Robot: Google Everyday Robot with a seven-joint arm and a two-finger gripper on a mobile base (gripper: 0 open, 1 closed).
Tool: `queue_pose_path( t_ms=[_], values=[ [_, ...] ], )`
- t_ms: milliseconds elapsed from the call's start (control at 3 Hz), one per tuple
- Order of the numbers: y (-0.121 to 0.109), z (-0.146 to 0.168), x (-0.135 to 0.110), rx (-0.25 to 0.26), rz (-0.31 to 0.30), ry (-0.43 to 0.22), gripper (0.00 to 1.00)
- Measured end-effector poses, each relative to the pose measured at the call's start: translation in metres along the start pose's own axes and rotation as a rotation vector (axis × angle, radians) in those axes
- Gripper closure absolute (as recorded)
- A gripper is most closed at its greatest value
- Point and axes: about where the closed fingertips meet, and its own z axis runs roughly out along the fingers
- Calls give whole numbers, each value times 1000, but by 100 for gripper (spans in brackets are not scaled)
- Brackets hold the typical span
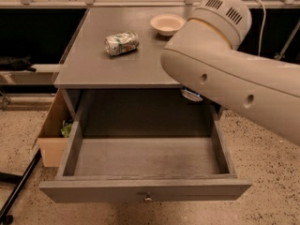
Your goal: Pick pepsi can from top drawer and place on counter
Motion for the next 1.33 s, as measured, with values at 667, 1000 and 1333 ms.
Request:
queue_pose_path(
  t_ms=[667,1000,1333],
  values=[
    [12,11,14,135,58,-50,100],
    [8,11,11,149,48,-55,100],
    [8,13,6,136,36,-61,100]
  ],
)
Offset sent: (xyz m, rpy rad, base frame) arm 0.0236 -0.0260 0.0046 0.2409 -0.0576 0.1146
